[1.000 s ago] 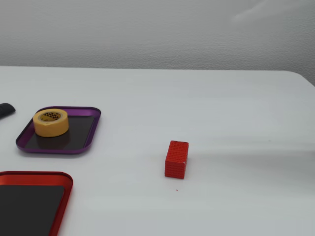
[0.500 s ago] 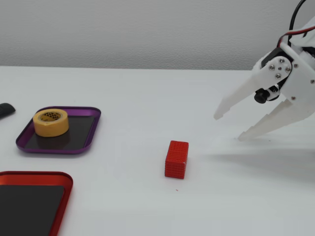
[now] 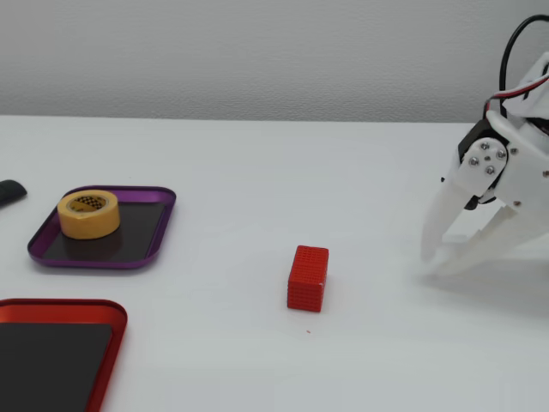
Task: Grasp a tape and put it in the right purple dish.
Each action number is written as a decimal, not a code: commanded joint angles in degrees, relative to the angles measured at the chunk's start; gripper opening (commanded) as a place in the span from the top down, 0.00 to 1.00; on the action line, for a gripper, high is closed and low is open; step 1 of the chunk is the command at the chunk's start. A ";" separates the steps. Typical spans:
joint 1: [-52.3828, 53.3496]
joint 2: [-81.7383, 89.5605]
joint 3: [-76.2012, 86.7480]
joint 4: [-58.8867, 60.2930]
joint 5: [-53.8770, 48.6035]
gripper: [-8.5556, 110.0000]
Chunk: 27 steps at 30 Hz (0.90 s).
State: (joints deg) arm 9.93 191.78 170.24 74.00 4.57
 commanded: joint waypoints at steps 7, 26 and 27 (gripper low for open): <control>-0.35 3.96 3.16 0.09 0.26 0.93; -0.26 3.96 3.16 -0.18 0.35 0.93; -0.26 3.96 3.16 -0.18 0.35 0.93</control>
